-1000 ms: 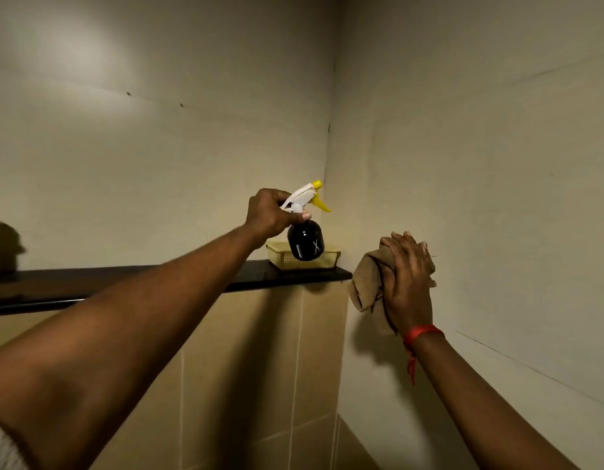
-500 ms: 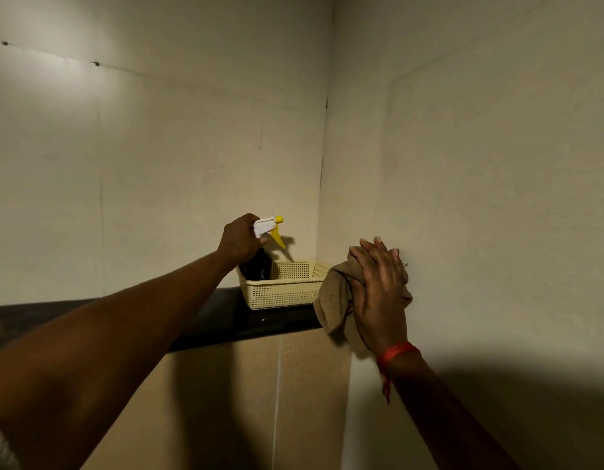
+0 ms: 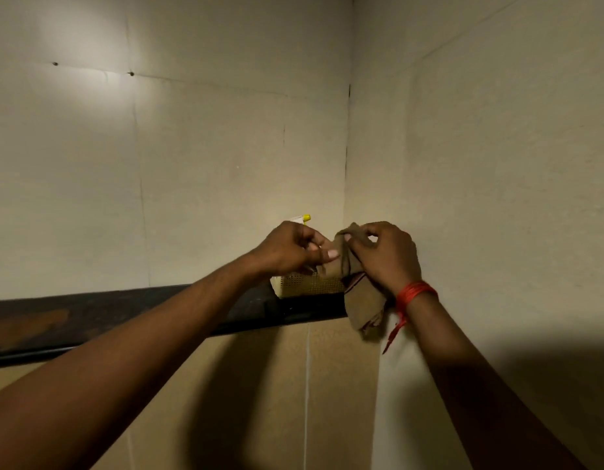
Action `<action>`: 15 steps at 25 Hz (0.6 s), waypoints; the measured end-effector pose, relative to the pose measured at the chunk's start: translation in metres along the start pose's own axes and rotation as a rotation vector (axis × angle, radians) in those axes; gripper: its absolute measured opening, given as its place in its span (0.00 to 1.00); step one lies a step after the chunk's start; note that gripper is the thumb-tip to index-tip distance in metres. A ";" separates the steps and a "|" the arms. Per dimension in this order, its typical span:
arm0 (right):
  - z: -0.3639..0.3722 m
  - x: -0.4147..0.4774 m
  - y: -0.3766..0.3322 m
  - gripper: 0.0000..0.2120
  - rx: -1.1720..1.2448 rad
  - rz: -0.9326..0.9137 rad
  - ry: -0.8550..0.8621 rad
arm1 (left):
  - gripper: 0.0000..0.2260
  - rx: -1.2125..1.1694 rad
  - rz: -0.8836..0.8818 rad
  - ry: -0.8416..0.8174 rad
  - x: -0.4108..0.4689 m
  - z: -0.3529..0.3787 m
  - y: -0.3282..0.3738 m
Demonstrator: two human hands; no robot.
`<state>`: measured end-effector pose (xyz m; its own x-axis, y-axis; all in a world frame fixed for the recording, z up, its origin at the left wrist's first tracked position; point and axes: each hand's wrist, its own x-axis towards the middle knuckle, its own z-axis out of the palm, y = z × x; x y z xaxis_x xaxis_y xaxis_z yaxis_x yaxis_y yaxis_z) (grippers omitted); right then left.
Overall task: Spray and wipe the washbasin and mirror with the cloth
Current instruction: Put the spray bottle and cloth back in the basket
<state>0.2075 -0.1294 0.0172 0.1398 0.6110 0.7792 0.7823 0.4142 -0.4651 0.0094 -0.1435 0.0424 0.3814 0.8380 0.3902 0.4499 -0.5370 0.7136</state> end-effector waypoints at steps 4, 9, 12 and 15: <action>-0.031 -0.005 -0.008 0.11 0.611 0.255 -0.345 | 0.09 0.154 0.054 0.030 -0.004 -0.023 0.025; -0.029 -0.039 -0.018 0.27 0.964 0.298 -0.742 | 0.11 0.244 0.149 0.066 -0.003 -0.044 0.066; -0.018 -0.056 -0.016 0.22 1.031 0.322 -0.714 | 0.12 0.255 0.195 0.070 -0.006 -0.062 0.071; -0.020 -0.060 -0.011 0.14 0.953 0.308 -0.638 | 0.11 0.317 0.197 0.060 -0.006 -0.075 0.052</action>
<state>0.2024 -0.1843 -0.0159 -0.2956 0.8868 0.3552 -0.0366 0.3610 -0.9318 -0.0301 -0.1689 0.1206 0.4414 0.7150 0.5421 0.6040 -0.6836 0.4098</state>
